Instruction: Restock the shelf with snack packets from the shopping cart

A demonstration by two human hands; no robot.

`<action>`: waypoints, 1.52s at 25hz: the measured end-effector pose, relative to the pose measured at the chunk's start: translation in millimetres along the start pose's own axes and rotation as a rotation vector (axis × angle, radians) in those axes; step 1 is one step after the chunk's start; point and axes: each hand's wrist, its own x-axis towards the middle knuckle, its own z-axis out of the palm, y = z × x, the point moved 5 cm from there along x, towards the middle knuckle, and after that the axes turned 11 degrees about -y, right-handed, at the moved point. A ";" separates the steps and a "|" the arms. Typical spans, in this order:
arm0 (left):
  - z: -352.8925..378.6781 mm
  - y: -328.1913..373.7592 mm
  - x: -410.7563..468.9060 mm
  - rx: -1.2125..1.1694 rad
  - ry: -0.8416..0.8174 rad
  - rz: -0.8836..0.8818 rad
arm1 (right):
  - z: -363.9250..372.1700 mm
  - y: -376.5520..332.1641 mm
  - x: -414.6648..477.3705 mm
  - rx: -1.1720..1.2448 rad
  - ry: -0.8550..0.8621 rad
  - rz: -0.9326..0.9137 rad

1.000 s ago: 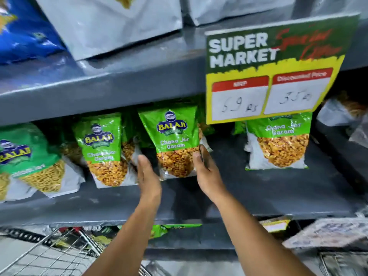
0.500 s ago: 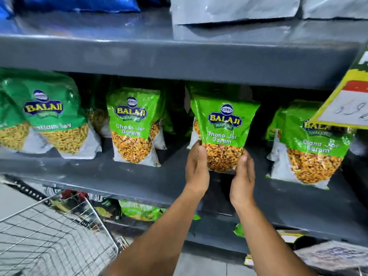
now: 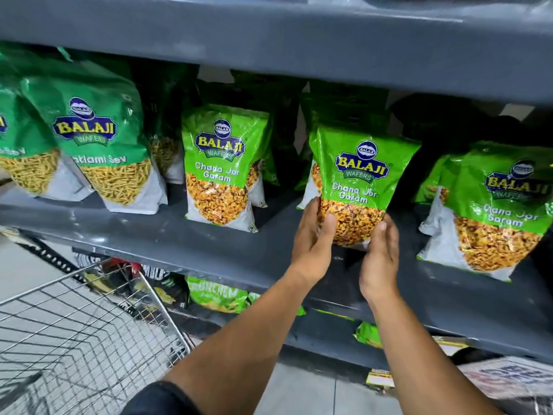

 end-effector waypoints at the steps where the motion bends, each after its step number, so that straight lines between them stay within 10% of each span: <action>1: -1.8 3.1 -3.2 0.009 -0.008 -0.015 | 1.1 -4.8 -0.9 -0.035 0.016 0.006; 6: -112.7 20.4 -44.9 0.093 0.422 0.344 | 38.2 -36.0 -33.5 -0.486 0.093 -0.341; 9: -221.2 -4.9 -42.2 -0.018 0.654 0.075 | 126.4 -10.1 -31.9 -0.471 -0.263 -0.152; 13: -247.5 -28.5 -3.2 -0.050 0.428 -0.198 | 194.4 24.5 -7.8 -0.267 -0.266 0.177; 20: -221.8 -6.5 -8.5 0.056 0.206 0.030 | 211.6 27.4 -6.4 -0.145 -0.161 0.070; 28: -241.0 -27.6 16.5 -0.092 -0.132 -0.111 | 224.8 -57.0 94.9 -0.375 -0.010 -0.096; 38: -256.0 -24.8 -5.6 0.305 0.001 -0.076 | 236.5 -77.6 51.8 -0.503 0.106 -0.324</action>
